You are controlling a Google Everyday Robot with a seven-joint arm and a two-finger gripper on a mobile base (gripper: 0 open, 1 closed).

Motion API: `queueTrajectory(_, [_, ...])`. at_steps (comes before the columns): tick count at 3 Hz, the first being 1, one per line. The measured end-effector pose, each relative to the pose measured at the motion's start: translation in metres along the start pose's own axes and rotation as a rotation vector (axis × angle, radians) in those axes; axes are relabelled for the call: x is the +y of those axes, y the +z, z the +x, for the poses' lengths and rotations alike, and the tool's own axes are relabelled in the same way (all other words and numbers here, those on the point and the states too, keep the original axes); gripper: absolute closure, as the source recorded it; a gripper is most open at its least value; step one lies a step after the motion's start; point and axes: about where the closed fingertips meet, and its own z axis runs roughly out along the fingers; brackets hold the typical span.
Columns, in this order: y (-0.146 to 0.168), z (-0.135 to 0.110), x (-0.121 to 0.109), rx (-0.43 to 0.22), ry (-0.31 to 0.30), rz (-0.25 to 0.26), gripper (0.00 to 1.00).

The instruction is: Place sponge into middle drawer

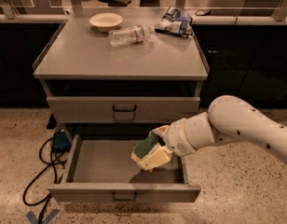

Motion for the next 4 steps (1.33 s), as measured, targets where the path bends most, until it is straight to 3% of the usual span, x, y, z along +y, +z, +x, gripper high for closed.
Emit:
queueTrajectory(1, [0.000,0.000,0.000,0.000,0.000,0.000,1.00])
queueTrajectory(2, [0.021,0.020,-0.002,-0.006,0.036,-0.016,1.00])
queueTrajectory(3, [0.090,0.049,-0.006,-0.013,0.075,-0.057,1.00])
queueTrajectory(4, [0.160,0.049,-0.031,-0.044,0.102,-0.027,1.00])
